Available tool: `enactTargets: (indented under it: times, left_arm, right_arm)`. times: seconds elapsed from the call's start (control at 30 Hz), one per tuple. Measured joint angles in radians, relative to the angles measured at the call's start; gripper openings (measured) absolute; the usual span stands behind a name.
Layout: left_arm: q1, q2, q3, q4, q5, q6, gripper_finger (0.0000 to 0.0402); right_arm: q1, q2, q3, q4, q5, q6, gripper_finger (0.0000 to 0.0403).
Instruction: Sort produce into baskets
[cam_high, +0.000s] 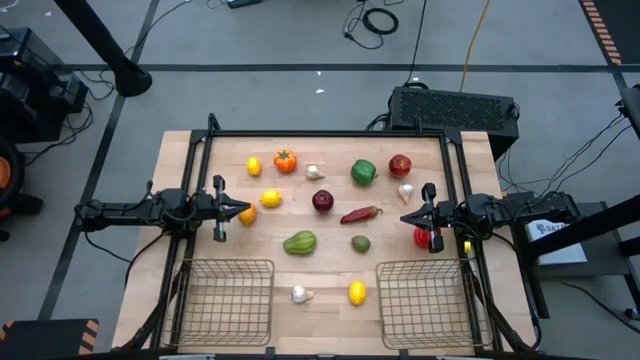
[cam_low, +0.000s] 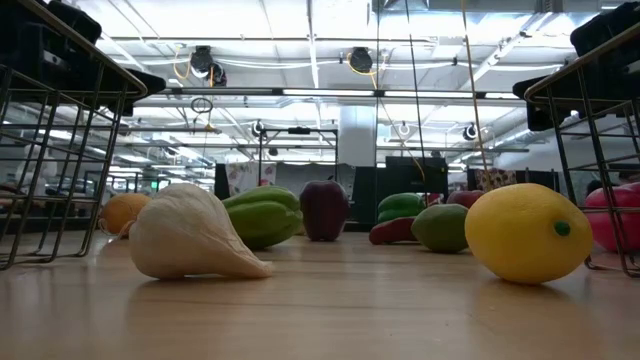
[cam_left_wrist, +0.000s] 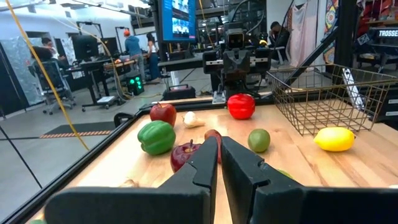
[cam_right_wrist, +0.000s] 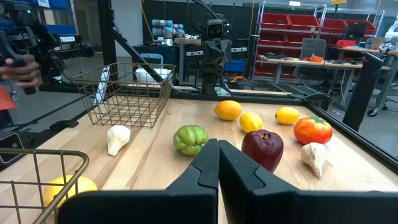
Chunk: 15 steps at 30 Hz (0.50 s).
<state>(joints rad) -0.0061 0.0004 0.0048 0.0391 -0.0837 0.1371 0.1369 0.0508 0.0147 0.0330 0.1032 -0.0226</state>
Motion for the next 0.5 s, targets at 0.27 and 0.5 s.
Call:
enactTargets:
  times: [0.27, 0.5]
  left_arm:
    - [0.000, 0.000, 0.000, 0.009, -0.073, 0.000, 0.0029]
    - [-0.001, 0.000, 0.000, 0.008, -0.077, -0.026, 0.0029]
  right_arm:
    - [0.000, 0.000, 0.000, 0.000, 0.000, 0.000, 0.0000]
    - [0.000, 0.000, 0.000, 0.005, 0.000, 0.002, 0.0000]
